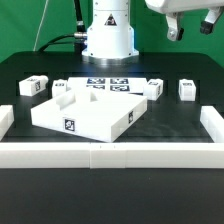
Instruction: Assemble one leg
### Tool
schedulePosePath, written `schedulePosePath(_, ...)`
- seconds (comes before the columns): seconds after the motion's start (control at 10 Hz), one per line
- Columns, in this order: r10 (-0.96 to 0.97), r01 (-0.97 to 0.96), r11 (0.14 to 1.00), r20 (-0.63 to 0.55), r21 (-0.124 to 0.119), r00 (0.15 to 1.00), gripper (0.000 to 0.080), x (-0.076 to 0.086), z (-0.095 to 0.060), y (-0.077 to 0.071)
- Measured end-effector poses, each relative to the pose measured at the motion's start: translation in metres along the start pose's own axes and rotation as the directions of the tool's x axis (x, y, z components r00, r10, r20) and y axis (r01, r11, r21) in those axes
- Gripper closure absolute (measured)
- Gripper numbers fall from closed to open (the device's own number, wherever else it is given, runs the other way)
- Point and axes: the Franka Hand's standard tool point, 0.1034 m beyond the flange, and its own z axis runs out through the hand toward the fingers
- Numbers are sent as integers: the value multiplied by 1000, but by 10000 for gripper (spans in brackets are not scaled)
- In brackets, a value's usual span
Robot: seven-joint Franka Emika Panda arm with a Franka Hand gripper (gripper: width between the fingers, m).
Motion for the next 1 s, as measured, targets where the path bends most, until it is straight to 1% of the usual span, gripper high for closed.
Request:
schedulePosePath(0.7,-3,3,1000,1,1,1000,150,0,2,-1)
schedulePosePath(0.8,-60,60,998,-32,-12,998,150,-3,10,-3)
schedulePosePath(1.0,-146,145,989,-54,-22,988,150,-23,32,-8)
